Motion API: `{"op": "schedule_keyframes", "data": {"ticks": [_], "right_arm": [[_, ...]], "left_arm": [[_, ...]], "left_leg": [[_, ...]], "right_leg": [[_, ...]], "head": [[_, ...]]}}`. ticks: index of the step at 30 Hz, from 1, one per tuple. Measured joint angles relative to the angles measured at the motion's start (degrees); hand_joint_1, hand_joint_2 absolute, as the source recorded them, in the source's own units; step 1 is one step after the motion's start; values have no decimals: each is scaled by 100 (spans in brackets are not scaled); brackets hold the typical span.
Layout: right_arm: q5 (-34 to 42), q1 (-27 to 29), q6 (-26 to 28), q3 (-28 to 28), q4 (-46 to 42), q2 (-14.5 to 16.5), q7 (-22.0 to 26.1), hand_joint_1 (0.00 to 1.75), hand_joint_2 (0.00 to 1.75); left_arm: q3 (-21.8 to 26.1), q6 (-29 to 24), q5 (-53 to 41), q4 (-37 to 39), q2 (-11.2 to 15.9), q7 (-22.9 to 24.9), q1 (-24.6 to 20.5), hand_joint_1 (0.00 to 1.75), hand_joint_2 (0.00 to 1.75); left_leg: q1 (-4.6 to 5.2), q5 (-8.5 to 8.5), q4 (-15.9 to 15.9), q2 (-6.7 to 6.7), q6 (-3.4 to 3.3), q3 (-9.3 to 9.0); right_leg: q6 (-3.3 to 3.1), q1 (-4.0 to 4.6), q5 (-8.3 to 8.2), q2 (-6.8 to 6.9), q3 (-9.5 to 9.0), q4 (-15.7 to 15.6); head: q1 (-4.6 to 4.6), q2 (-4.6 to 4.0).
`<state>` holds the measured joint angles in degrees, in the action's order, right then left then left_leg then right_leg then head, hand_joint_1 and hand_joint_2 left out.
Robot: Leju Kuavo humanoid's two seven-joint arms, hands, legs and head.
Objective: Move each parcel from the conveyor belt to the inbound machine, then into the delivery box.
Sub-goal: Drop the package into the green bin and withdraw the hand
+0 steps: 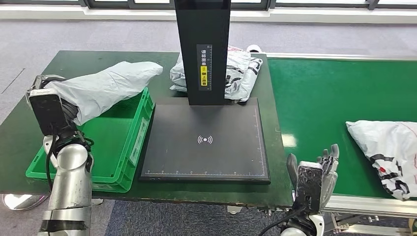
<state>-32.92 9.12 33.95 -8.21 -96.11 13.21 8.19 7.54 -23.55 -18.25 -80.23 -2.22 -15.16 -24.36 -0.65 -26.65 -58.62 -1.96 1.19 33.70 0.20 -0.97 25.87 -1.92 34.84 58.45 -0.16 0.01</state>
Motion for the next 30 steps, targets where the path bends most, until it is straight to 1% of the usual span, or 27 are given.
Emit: {"op": "schedule_keyframes", "data": {"ticks": [5,7,19,20,23,24,27,30], "right_arm": [[8,22,37,12,10,3,14,0,175],[13,25,44,12,11,3,14,0,175],[-28,20,17,13,19,3,-13,0,175],[-40,18,9,13,20,3,-14,0,175],[-73,14,-4,13,24,3,-16,0,175],[-81,13,-5,13,25,3,-16,0,175],[-108,12,-11,13,29,3,-15,0,175],[-133,6,-38,13,45,8,-15,0,175]], "left_arm": [[108,-488,-645,548,41,17,-100,175,175],[134,-619,-772,727,58,22,-102,175,175],[254,-1202,-1415,1229,129,148,-46,173,175],[268,-1277,-1512,1254,130,176,-22,147,175],[311,-1445,-1733,1295,138,255,74,17,175],[327,-1475,-1788,1300,140,279,109,0,175],[382,-1547,-2019,1282,144,358,225,0,175],[497,-1603,-2519,1139,114,409,387,0,175]], "left_leg": [[0,0,0,2,0,0],[0,-1,0,2,1,0],[0,-2,0,1,3,1],[0,-2,0,1,3,1],[0,-2,0,2,3,1],[0,-2,0,1,3,1],[0,-2,0,1,3,2],[0,-3,1,2,4,2]], "right_leg": [[0,-1,0,-1,1,0],[0,0,0,-1,2,0],[-1,0,0,-1,2,0],[-1,0,0,-1,2,0],[-1,0,0,-1,2,0],[-1,0,1,-1,2,0],[-1,0,1,-1,2,0],[-2,0,2,-1,2,0]], "head": [[1,1],[1,1],[1,0],[1,-1],[1,-1],[1,0],[1,1],[1,-1]]}}
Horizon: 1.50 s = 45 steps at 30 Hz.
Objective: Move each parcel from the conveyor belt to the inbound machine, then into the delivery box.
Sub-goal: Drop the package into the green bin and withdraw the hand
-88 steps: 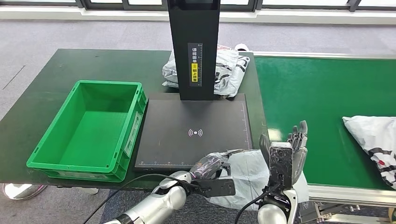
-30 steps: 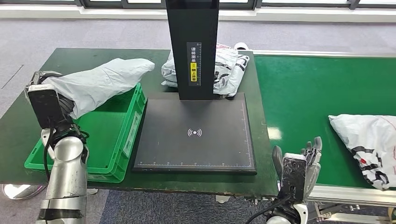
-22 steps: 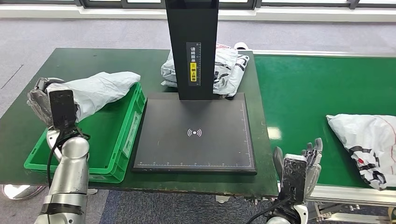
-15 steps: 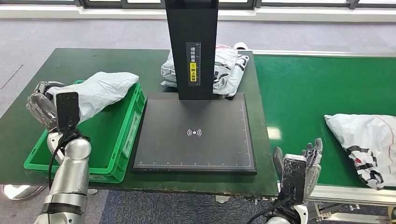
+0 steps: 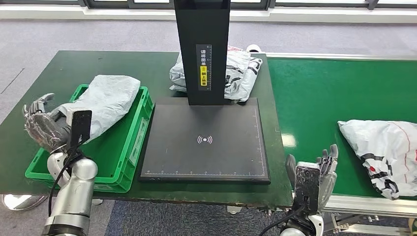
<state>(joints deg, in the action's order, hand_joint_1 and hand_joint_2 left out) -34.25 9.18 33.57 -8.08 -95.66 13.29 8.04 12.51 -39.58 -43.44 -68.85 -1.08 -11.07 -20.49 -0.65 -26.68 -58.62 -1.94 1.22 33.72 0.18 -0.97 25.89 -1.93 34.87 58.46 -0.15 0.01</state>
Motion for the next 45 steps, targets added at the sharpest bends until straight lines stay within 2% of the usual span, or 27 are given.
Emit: {"op": "schedule_keyframes", "data": {"ticks": [5,11,15,20,24,34,37,38,40,42,45], "right_arm": [[-49,-16,-22,1,31,22,1,0,175],[-57,-16,-20,1,37,34,3,0,175],[-58,-16,-16,1,39,42,3,0,175],[-73,-5,-10,79,39,55,3,0,175],[-72,-2,-42,178,39,70,7,0,175],[-66,-2,-44,198,39,72,15,0,175],[-39,-5,-30,218,47,73,33,0,175],[-24,-3,3,244,55,74,48,0,175],[6,28,37,342,67,74,49,0,175],[7,54,3,405,65,74,16,0,175],[8,19,-60,454,67,70,-13,0,175]], "left_arm": [[504,-15,-893,-563,-211,-83,332,0,175],[863,-21,-1113,-1088,-403,-128,621,0,175],[942,3,-965,-1251,-458,-101,712,0,0],[776,228,-60,-1597,-472,91,1103,0,0],[580,171,330,-2008,-471,18,1522,0,0],[556,95,430,-2181,-471,-53,1650,0,0],[569,23,651,-2567,-532,-334,1895,0,0],[578,194,798,-2796,-588,-356,2048,0,0],[423,1560,845,-2996,-566,263,2264,0,0],[142,3063,526,-2674,-318,1058,2215,0,0],[-133,3923,267,-2055,84,1229,1980,0,0]], "left_leg": [[0,-1,0,2,1,0],[0,-2,0,0,0,0],[0,-2,0,0,1,-1],[0,-4,0,7,2,-2],[0,-11,0,10,3,-2],[0,-14,0,11,4,-2],[0,-17,0,10,3,-2],[0,-19,0,9,2,-2],[0,-21,0,5,-1,-7],[-1,-18,0,3,3,-11],[-2,-12,0,5,11,-12]], "right_leg": [[-1,0,1,-1,1,0],[-5,0,5,0,2,0],[-5,1,5,0,1,0],[-5,0,5,-4,2,0],[-5,0,8,-5,3,0],[-6,0,10,-6,3,0],[-6,0,14,-5,3,-1],[-5,0,17,-4,2,-1],[-5,0,20,1,-1,-2],[-7,1,20,4,-4,-2],[-12,2,16,1,-4,-1]], "head": [[0,1],[0,1],[0,1],[0,1],[0,0],[0,0],[0,1],[0,1],[0,1],[0,1],[0,1]]}}
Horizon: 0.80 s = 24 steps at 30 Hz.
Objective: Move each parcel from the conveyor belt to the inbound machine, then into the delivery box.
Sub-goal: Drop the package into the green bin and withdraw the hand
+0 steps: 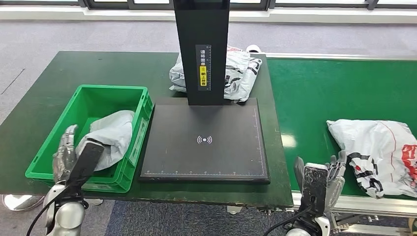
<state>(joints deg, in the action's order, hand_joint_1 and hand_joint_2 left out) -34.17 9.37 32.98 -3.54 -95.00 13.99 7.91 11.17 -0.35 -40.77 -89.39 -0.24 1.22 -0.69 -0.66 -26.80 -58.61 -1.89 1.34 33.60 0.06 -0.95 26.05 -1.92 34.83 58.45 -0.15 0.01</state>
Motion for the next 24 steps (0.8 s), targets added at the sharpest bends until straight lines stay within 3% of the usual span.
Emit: {"op": "schedule_keyframes", "data": {"ticks": [5,10,14,19,24], "right_arm": [[32,-192,-84,17,69,-17,-56,0,175],[49,-449,-145,17,301,-30,-70,0,175],[61,-557,-166,17,435,-42,-70,0,175],[102,-662,-178,17,564,-49,-68,0,175],[140,-639,-147,17,610,-62,-61,0,175]], "left_arm": [[-437,770,-370,1184,684,70,-709,0,0],[-982,1101,-742,2766,1183,4,-1879,0,0],[-1289,1203,-889,3778,1391,-20,-2530,0,0],[-1641,1351,-1186,5051,1633,207,-3672,0,0],[-1807,1095,-1405,5840,1878,547,-4632,0,0]], "left_leg": [[-3,9,0,-2,4,-2],[-4,20,1,-27,3,-7],[-8,32,1,-13,11,-7],[-16,46,0,-15,17,2],[-21,49,-1,-10,23,9]], "right_leg": [[-4,3,-6,-2,1,1],[-7,4,-9,23,-18,2],[-14,9,-23,8,-9,3],[-20,15,-39,9,-3,5],[-24,20,-45,0,11,8]], "head": [[0,1],[0,-1],[0,-1],[0,1],[0,-1]]}}
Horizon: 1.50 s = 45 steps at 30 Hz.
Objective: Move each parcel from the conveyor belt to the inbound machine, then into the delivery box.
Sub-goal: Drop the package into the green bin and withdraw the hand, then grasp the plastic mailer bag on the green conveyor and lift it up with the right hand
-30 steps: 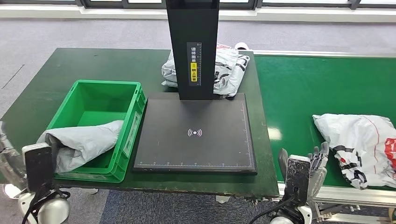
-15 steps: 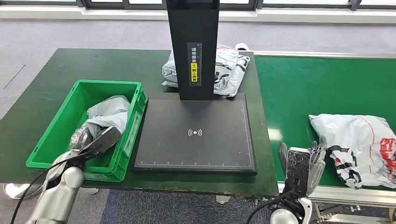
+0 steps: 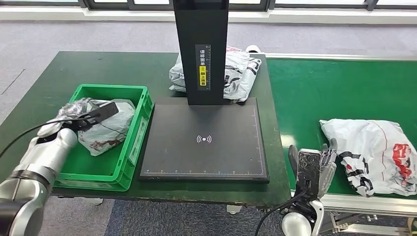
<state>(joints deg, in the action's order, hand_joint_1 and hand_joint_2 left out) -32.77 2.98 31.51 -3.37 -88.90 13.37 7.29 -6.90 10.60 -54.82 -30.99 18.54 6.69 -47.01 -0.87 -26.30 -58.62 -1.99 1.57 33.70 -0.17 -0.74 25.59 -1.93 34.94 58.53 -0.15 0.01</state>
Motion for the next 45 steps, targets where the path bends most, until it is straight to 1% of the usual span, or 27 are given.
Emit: {"op": "schedule_keyframes", "data": {"ticks": [2,4,9,10,12,17,22,25,37,40,43,44,45], "right_arm": [[11,43,12,0,-5,-10,-3,0,175],[14,82,9,0,-9,-17,-8,0,175],[-50,200,-2,0,-103,-19,-26,0,175],[-66,226,4,0,-128,-19,-29,0,175],[-90,277,27,0,-179,-19,-31,0,175],[-119,389,63,0,-279,-21,-30,0,175],[-122,450,120,0,-301,-22,-26,0,175],[-122,496,146,0,-325,-23,-19,0,175],[-121,529,152,0,-341,-23,-16,0,175],[-119,548,162,1,-355,-23,-12,0,175],[-117,588,173,7,-408,-25,-7,0,175],[-113,602,181,11,-422,-25,-4,0,175],[-106,618,193,22,-434,-25,-5,0,175]], "left_arm": [[-15,-236,-80,136,88,140,-271,0,0],[-33,-494,-187,216,159,292,-440,0,0],[-46,-1683,-794,134,373,832,-490,0,0],[-46,-1857,-946,75,428,915,-488,0,0],[-46,-2018,-1234,-63,542,1039,-477,0,0],[-46,-2136,-1735,-371,823,1185,-476,0,0],[-32,-2385,-1835,-547,962,1107,-488,0,0],[-11,-2438,-1792,-611,977,1019,-488,0,0],[10,-2436,-1756,-696,994,962,-489,0,0],[36,-2322,-1613,-716,979,704,-489,0,0],[80,-2171,-1330,-778,877,339,-488,0,0],[114,-2120,-1096,-821,807,168,-487,0,44],[176,-1979,-650,-897,716,-100,-478,0,87]], "left_leg": [[-1,0,0,1,1,4],[-1,0,1,1,2,5],[-3,-3,1,12,7,13],[-3,-3,2,13,7,15],[-4,-3,2,14,7,18],[-6,-3,1,18,7,23],[-6,-3,1,17,7,25],[-6,-3,1,16,7,25],[-6,-3,1,18,7,25],[-6,-3,0,18,7,24],[-6,-3,0,16,7,25],[-6,-3,-1,16,7,25],[-5,-3,-1,13,7,26]], "right_leg": [[0,1,0,-3,4,0],[-1,1,0,-4,5,0],[-2,2,1,-15,18,1],[-2,3,1,-15,20,1],[-3,3,2,-14,22,1],[-4,6,2,-15,29,1],[-4,6,2,-13,30,1],[-4,6,2,-13,30,1],[-5,6,2,-15,31,1],[-4,6,2,-14,33,1],[-4,6,2,-13,34,0],[-4,6,2,-13,34,-1],[-4,4,2,-11,32,-1]], "head": [[0,-1],[0,-1],[0,1],[-1,1],[-1,0],[-1,1],[-1,1],[0,1],[0,1],[0,1],[-1,1],[-1,1],[-1,1]]}}
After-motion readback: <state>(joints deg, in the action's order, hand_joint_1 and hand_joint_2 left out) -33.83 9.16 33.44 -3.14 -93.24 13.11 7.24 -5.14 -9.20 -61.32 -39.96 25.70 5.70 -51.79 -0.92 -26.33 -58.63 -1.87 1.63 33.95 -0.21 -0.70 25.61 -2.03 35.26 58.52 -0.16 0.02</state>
